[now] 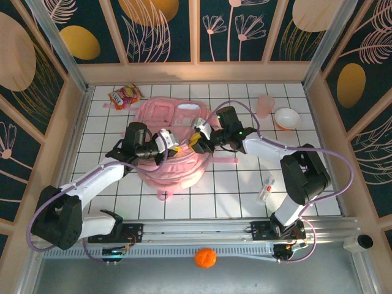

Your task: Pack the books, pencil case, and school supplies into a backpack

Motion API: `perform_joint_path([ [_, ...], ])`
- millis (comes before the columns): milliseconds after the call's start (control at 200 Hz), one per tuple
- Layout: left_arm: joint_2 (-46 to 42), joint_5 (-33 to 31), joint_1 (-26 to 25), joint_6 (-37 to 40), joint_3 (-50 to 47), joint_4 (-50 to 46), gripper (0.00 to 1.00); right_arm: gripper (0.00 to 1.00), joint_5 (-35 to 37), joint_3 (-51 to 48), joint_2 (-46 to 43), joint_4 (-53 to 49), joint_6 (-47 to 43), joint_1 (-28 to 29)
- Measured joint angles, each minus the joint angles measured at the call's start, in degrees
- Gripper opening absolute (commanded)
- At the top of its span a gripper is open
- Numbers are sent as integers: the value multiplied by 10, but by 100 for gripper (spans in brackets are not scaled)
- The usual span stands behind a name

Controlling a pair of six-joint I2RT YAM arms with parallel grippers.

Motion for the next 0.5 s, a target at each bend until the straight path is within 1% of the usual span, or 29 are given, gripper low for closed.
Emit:
perform_joint_path([
  [45,0,1,0,0,0,0,0,29,-4,3,5,0,-1,0],
  [235,0,-8,1,0,0,1,0,0,-10,26,21,-20,-6,-2],
  [295,0,-21,-2,0,0,2,0,0,-4,26,18,-26,0,-2],
  [400,0,-62,-13,-6,0,12,0,0,24,27,6,-38,14,-2],
  [495,1,-93,-24,-9,0,26,0,0,49,56,3,-88,44,-1],
])
